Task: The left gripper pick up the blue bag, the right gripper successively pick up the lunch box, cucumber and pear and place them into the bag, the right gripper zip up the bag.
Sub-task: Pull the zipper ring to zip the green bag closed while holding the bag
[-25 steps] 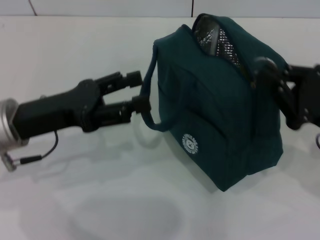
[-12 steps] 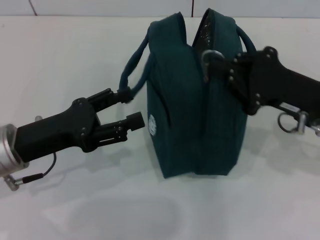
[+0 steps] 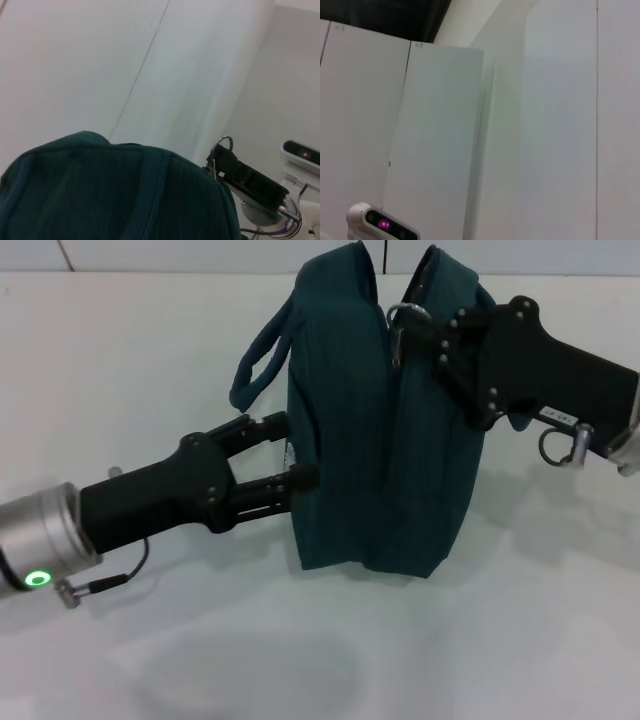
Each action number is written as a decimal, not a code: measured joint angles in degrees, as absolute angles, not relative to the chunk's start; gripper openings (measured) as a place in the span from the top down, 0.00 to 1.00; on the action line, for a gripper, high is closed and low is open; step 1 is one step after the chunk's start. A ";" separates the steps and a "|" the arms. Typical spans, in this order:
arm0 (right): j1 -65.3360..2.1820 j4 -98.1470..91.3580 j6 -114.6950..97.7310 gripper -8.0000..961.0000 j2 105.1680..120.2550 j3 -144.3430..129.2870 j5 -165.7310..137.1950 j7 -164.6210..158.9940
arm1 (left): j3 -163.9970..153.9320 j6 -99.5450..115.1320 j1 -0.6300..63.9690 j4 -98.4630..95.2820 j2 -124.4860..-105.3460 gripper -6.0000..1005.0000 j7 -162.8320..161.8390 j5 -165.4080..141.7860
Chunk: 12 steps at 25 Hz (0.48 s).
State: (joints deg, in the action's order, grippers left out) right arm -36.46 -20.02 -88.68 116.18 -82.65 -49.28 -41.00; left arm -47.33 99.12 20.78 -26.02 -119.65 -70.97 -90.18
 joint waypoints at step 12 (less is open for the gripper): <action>-37.88 -20.04 -87.62 0.99 116.19 -82.79 -49.28 -40.96 | -48.22 94.62 25.49 -23.12 -120.14 0.17 -69.75 -90.10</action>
State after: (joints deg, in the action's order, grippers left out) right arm -37.88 -20.04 -87.62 116.19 -82.79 -49.28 -40.96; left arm -48.22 94.62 25.49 -23.12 -120.14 -69.75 -90.10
